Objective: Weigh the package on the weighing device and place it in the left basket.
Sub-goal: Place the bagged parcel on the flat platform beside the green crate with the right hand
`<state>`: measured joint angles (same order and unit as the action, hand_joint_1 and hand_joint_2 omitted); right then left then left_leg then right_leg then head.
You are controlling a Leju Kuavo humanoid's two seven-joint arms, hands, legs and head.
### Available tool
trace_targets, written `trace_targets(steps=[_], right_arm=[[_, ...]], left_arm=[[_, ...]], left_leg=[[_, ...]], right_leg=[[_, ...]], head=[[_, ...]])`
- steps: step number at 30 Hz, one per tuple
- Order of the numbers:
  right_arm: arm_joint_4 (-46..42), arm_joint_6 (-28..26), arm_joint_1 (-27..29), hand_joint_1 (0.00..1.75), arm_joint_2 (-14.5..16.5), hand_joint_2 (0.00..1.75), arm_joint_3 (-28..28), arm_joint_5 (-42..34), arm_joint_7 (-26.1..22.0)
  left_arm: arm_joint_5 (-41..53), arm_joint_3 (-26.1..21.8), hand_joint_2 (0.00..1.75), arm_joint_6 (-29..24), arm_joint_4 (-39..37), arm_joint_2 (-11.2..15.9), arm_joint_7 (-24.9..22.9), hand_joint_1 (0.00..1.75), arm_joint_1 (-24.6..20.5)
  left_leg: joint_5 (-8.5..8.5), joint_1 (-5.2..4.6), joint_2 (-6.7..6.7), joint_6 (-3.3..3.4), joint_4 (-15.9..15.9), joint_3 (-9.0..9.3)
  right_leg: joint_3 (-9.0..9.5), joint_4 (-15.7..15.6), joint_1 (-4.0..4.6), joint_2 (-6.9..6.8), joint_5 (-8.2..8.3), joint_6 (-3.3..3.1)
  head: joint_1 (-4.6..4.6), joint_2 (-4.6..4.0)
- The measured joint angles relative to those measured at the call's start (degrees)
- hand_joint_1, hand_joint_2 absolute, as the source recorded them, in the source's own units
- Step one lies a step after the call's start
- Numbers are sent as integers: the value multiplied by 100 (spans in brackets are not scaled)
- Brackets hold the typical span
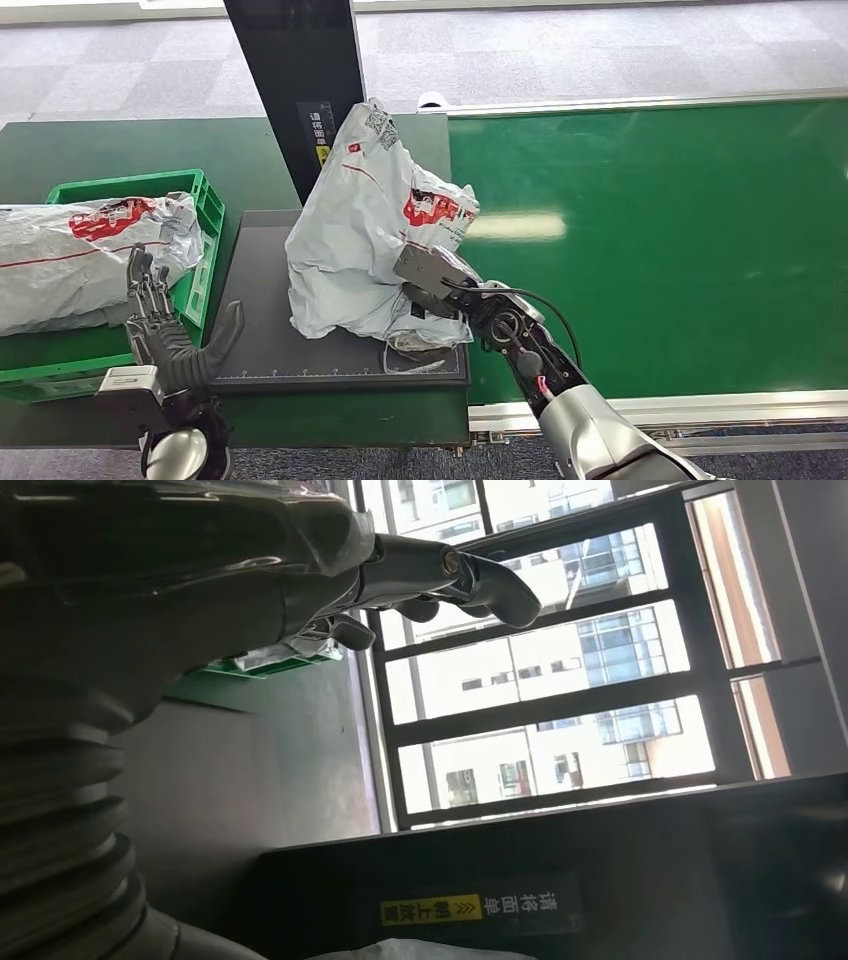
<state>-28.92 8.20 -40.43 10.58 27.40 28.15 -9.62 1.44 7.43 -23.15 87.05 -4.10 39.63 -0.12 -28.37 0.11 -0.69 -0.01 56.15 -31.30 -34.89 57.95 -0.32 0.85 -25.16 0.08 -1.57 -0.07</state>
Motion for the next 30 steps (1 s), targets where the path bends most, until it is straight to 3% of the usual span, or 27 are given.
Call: trace_targets(steps=[2, 7, 19, 24, 30], right_arm=[[64, -33, -22, 0, 7, 175, 52, -9, -7], [117, -267, -30, 0, 4, 175, 86, -96, -171], [73, -518, -4, 0, -59, 175, 62, -362, -622], [-366, -570, 165, 0, -133, 175, -90, -834, -1126], [-1048, -467, 442, 0, -251, 175, -255, -1099, -1110]], left_arm=[[37, -1, 175, 111, -8, -8, -111, 0, 4], [218, -2, 175, 326, -21, -14, -360, 0, 42], [400, -32, 175, 450, -12, -15, -440, 0, 120], [464, -142, 175, 538, 39, -20, -542, 0, 139], [544, -146, 175, 555, 117, -22, -597, 0, 103]], left_leg=[[0, 0, 0, 0, 0, 0], [0, 0, 0, 0, 0, 0], [0, 0, 0, 0, 0, 1], [0, 0, 0, 0, 0, 1], [0, -1, 0, 0, 0, 1]], right_leg=[[0, 0, 0, 0, 0, 0], [0, 0, 0, 0, 0, 0], [0, 0, 0, 0, 0, 0], [-1, 0, 0, 0, 0, 0], [-1, -1, 0, 0, 0, 0]], head=[[-1, 0], [1, 0], [0, 0], [-1, 0], [0, 0]])
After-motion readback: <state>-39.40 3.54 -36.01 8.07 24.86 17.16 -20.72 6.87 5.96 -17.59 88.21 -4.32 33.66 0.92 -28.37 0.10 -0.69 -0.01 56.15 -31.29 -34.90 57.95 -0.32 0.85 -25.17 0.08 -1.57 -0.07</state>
